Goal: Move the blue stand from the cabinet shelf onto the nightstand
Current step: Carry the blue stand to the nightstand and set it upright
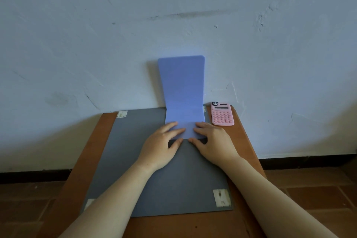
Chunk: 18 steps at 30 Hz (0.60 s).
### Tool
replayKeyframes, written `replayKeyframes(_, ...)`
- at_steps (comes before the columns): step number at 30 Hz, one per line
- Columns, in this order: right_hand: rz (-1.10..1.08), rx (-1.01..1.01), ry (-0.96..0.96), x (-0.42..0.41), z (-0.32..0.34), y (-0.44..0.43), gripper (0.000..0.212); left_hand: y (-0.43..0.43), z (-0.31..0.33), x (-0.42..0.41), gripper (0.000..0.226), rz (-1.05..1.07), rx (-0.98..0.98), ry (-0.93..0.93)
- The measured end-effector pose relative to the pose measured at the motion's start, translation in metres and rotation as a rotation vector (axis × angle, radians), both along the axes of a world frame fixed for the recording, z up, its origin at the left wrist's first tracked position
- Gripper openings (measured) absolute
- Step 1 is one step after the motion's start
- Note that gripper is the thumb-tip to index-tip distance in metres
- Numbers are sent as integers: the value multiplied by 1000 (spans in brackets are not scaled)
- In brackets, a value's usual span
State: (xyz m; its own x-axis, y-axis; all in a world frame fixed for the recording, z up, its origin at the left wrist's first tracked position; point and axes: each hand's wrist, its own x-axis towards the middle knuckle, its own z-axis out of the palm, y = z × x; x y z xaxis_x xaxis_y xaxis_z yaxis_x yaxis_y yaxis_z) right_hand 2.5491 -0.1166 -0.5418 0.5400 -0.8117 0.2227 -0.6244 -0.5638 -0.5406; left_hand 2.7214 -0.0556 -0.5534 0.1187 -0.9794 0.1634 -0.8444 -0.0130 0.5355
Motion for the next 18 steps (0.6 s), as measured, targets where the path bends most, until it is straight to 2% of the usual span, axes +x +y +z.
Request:
replayKeyframes(14,11,29,72,0,9,6,50,2,7,-3,45,-35,51,-168)
replayKeyframes(18,10,58,96,-2,18,11,50,6,18,-2,51,-27,172,-208)
